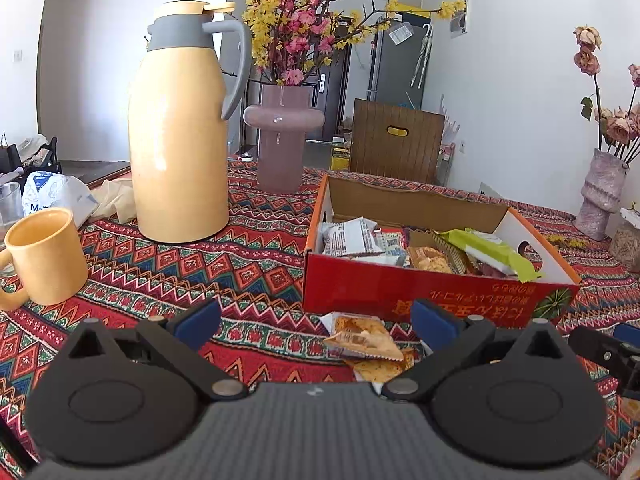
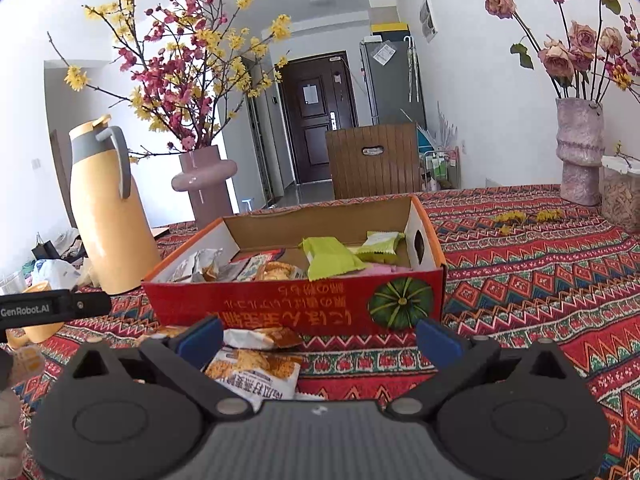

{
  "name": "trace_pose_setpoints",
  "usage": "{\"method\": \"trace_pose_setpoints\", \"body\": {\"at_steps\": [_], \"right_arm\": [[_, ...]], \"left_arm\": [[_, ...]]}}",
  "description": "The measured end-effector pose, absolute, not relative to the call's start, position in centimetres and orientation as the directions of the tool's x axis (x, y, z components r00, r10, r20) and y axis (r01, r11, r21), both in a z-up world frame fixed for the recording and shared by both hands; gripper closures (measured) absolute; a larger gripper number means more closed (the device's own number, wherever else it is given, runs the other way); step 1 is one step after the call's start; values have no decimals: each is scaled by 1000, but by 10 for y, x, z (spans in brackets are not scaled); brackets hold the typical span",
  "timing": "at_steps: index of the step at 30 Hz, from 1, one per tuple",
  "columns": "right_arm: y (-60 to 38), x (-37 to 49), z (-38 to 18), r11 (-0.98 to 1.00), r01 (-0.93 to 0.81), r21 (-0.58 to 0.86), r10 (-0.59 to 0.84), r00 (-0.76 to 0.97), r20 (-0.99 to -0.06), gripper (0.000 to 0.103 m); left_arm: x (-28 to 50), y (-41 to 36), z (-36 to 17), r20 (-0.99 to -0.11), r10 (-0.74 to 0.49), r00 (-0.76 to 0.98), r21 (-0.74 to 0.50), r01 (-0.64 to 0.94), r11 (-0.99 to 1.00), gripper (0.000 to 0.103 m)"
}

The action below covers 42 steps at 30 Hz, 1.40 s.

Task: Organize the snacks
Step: 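Withdraw both tools from the box back over the pile, then grasp a white packet with right gripper while left grasps a pumpkin-seed cracker packet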

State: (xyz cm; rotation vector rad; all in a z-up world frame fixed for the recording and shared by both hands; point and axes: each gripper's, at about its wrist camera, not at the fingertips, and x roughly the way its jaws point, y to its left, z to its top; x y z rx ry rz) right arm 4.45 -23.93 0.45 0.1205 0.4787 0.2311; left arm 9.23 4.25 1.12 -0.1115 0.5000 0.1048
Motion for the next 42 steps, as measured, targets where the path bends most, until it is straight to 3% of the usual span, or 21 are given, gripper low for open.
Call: {"method": "trace_pose_setpoints", "body": {"at_steps": [8, 26, 35, 42], "right_arm": [[-254, 50, -29, 963, -138, 231, 237, 844, -481, 0], [-245, 51, -26, 966, -155, 208, 242, 829, -505, 0], [-212, 54, -34, 958, -241, 156, 286, 745, -603, 0], [-195, 65, -44, 969, -232, 87, 229, 704, -673, 2]], "left_arm": [[94, 49, -27, -505, 90, 858, -62, -141, 988, 0], [91, 53, -28, -499, 53, 865, -112, -125, 986, 0], [91, 55, -28, -501, 40, 864, -128, -119, 985, 0], [90, 56, -28, -498, 30, 867, -140, -114, 984, 0]]}}
